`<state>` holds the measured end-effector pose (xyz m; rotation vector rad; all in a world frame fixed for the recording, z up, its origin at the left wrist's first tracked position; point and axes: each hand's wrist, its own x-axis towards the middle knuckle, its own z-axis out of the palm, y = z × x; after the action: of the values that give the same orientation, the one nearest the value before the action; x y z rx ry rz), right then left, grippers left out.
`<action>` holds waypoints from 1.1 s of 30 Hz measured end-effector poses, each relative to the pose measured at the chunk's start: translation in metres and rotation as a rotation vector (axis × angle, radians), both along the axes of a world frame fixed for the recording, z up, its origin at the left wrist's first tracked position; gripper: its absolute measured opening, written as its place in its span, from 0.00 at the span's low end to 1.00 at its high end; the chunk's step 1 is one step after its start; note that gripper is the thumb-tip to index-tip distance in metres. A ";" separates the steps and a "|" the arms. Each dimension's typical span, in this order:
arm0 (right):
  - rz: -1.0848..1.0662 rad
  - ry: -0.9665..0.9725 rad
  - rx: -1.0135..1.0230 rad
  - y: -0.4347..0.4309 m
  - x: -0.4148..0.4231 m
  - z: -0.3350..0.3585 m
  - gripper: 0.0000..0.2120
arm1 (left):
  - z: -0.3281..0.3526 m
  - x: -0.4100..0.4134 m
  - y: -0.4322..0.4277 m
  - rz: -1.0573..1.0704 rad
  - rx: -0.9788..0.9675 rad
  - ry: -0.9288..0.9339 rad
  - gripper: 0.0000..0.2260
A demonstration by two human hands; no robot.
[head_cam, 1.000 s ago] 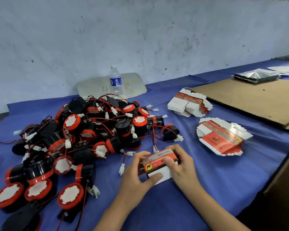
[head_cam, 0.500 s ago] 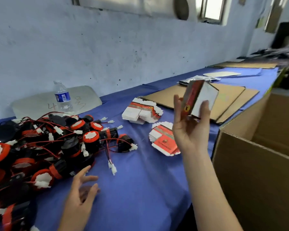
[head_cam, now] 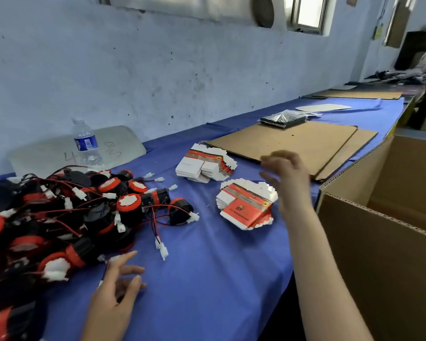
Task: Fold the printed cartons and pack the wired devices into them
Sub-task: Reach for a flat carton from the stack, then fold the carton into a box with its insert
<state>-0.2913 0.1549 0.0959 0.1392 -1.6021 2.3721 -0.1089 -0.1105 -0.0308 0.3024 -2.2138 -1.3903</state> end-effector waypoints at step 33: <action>0.033 0.756 2.336 -0.011 -0.074 -0.035 0.13 | 0.001 0.002 -0.001 -0.026 0.004 -0.030 0.18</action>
<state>-0.3654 0.1437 0.0609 1.1008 -2.5246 -0.6668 -0.1071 -0.1112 -0.0301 0.2995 -2.2468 -1.4129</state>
